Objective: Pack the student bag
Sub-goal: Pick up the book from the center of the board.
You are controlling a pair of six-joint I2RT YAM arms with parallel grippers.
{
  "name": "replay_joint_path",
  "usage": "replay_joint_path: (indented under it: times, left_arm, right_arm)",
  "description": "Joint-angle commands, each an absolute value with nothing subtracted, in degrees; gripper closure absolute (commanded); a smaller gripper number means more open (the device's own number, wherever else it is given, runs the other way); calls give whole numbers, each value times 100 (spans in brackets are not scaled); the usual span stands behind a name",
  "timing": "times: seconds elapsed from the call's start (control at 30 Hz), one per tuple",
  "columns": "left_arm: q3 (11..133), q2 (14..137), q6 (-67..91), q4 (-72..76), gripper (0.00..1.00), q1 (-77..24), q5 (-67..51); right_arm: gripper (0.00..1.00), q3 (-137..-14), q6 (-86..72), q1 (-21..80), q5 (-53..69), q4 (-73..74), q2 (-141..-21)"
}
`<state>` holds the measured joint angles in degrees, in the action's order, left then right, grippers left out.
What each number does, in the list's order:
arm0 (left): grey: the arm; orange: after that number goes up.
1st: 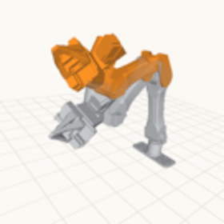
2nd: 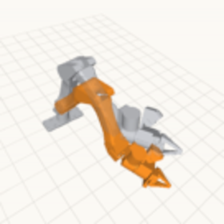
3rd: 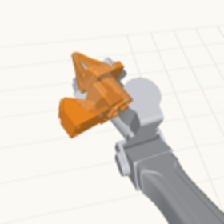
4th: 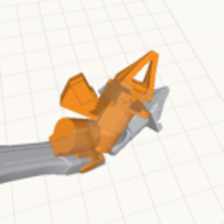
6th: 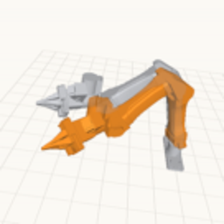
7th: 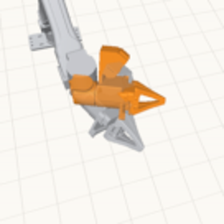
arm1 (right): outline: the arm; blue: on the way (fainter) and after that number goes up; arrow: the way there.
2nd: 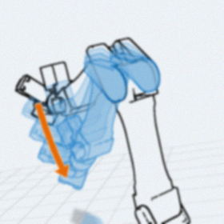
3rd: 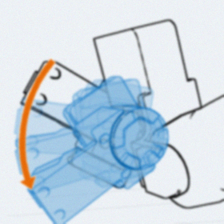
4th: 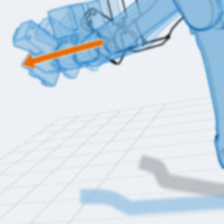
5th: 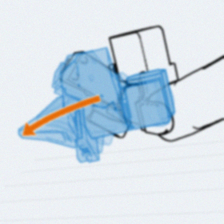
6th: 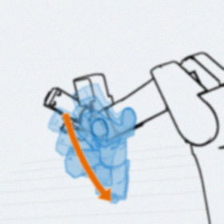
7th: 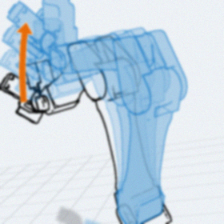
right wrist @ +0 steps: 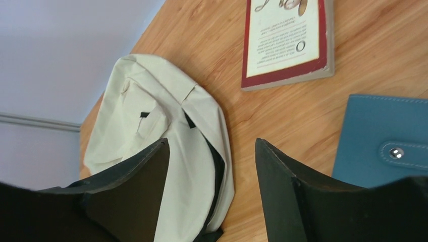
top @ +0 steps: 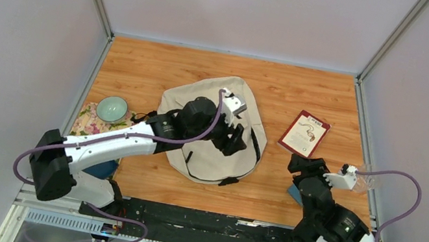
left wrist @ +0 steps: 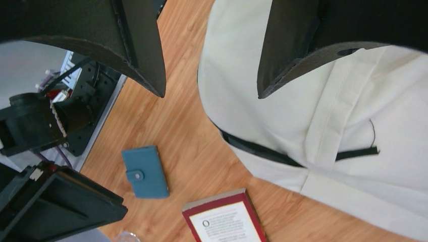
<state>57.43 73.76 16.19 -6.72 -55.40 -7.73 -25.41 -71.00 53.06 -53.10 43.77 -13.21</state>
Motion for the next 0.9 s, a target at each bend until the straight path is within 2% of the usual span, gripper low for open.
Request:
replay_joint_path:
  times: [0.0,0.03,0.07,0.13,0.17,0.2,0.3,0.4,0.57,0.87]
  left_arm:
    - [6582,8039,1617,-563,25,-5467,-967]
    - [6696,8172,1669,-528,22,-5423,-1010]
    - [6915,8322,1800,-466,21,-5310,-1176]
    - [7240,8857,1994,-404,19,-5169,-1449]
    - [7651,9277,2247,-448,19,-4994,-1755]
    - [7855,9473,2380,-448,19,-4896,-1958]
    - [8541,10174,2750,-335,19,-4667,-2513]
    - [9305,10949,2760,-464,16,-4597,-2645]
    - [10948,12590,3039,-774,16,-4544,-3083]
    - [11399,14000,3928,-36,19,-4509,-3648]
  right_arm:
    - [31,-3119,-6592,5081,-6187,4509,-2160]
    - [30,-3329,-6426,4906,-6074,4509,-2475]
    - [30,-3444,-6233,4304,-5830,4439,-2653]
    - [26,-3690,-5245,3397,-4330,4036,-3204]
    - [26,-3717,-5082,2392,-3698,3686,-3399]
    - [25,-3718,-4958,1903,-2421,3517,-3584]
    - [25,-3586,-4720,367,-561,2884,-4244]
    - [26,-3568,-4693,-482,338,2444,-4797]
    - [26,-3647,-4650,-896,492,2101,-5422]
    - [30,-3498,-4649,-1072,457,1670,-6257]
